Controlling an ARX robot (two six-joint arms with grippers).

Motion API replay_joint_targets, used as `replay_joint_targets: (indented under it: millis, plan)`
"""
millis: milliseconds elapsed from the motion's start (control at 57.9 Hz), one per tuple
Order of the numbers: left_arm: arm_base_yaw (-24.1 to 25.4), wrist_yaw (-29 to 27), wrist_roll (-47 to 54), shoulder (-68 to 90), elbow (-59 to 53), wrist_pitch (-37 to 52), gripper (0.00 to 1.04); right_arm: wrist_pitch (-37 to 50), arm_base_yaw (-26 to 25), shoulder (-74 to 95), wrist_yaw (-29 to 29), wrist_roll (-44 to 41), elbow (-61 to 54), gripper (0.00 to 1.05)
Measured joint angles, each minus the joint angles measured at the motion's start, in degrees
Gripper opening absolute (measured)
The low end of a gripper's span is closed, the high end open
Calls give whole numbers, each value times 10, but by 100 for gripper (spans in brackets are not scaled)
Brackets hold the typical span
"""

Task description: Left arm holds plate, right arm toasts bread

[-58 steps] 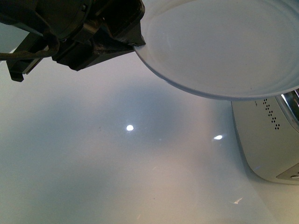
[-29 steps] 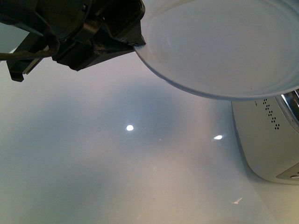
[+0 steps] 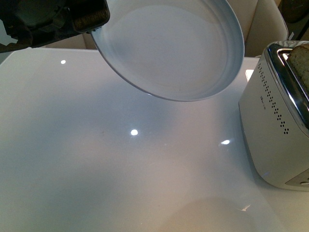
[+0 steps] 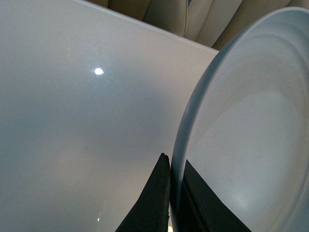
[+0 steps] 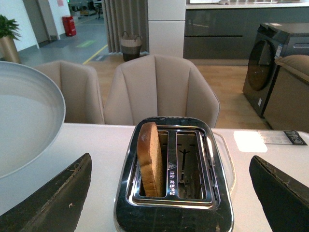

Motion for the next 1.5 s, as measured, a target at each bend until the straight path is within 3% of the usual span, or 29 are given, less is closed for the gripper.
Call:
replay_joint_targets:
  millis: [207, 656, 794, 915, 1278, 1502]
  plan:
    - [75, 54, 19, -6, -1, 13, 3, 0, 0, 0, 0, 0, 0, 96]
    - [345, 220, 32, 67, -76, 121, 3, 0, 0, 0, 0, 0, 0, 96]
    - [401, 261, 42, 115, -93, 164, 3, 0, 0, 0, 0, 1, 0, 96]
    - [431, 288, 50, 166, -109, 208, 3, 0, 0, 0, 0, 1, 0, 96]
    - [451, 334, 76, 357, -129, 334, 3, 0, 0, 0, 0, 1, 0, 96]
    - [489, 354, 98, 422, -124, 365, 3, 0, 0, 0, 0, 1, 0, 96]
